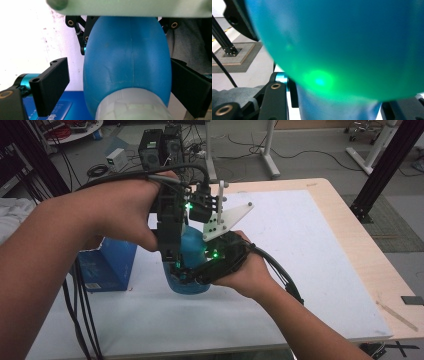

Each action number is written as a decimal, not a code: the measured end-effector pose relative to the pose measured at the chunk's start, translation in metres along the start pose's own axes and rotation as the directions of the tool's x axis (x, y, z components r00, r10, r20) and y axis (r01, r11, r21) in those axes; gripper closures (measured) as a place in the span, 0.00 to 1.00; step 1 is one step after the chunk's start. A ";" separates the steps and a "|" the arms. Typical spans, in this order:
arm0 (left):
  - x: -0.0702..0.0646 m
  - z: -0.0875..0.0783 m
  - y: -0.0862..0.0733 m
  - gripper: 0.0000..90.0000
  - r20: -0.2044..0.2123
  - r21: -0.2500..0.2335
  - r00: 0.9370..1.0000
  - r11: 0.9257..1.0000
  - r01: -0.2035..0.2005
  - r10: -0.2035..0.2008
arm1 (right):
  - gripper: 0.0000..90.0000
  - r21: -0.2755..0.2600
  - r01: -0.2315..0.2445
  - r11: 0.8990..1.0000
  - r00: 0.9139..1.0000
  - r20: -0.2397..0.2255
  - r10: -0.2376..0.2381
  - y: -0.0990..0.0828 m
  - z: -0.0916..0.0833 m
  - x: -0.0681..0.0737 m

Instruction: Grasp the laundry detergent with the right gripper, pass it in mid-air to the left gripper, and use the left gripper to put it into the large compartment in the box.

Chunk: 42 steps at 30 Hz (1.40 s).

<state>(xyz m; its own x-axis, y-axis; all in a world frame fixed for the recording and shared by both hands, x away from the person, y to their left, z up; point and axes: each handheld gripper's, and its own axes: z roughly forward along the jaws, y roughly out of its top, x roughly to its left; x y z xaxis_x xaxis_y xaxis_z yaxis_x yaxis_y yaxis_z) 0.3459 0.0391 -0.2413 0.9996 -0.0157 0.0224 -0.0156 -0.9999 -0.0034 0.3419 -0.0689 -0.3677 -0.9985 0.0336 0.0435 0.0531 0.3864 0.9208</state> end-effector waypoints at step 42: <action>0.000 0.004 0.007 0.31 -0.013 0.038 1.000 0.999 -0.004 0.005 | 0.52 -0.006 0.001 1.000 1.000 0.010 -0.001 0.000 0.001 -0.001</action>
<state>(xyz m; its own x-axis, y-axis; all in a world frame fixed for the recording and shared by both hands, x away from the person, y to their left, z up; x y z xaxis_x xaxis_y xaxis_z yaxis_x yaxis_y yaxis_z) 0.3455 0.0319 -0.2450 0.9992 -0.0204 0.0350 -0.0189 -0.9989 -0.0418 0.3425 -0.0680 -0.3677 -0.9983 0.0427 0.0387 0.0521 0.3806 0.9233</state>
